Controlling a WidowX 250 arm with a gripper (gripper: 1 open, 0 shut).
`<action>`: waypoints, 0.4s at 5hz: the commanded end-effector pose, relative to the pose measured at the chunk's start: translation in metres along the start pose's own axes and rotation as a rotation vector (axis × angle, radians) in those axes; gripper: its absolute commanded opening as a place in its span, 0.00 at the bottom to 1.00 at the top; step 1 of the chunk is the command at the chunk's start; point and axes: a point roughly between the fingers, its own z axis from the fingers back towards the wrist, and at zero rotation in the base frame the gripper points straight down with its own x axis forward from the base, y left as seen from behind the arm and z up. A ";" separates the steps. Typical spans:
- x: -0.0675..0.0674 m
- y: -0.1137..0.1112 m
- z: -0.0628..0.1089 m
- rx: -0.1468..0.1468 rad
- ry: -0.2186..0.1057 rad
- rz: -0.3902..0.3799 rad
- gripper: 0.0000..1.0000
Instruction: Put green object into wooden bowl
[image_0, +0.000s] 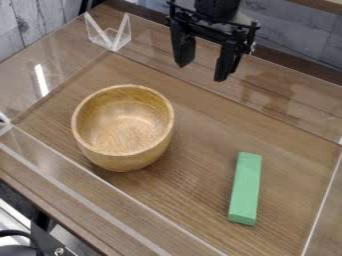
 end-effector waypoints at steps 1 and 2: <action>-0.016 -0.001 -0.011 -0.013 0.028 0.029 1.00; -0.027 -0.028 -0.028 -0.050 0.041 0.150 1.00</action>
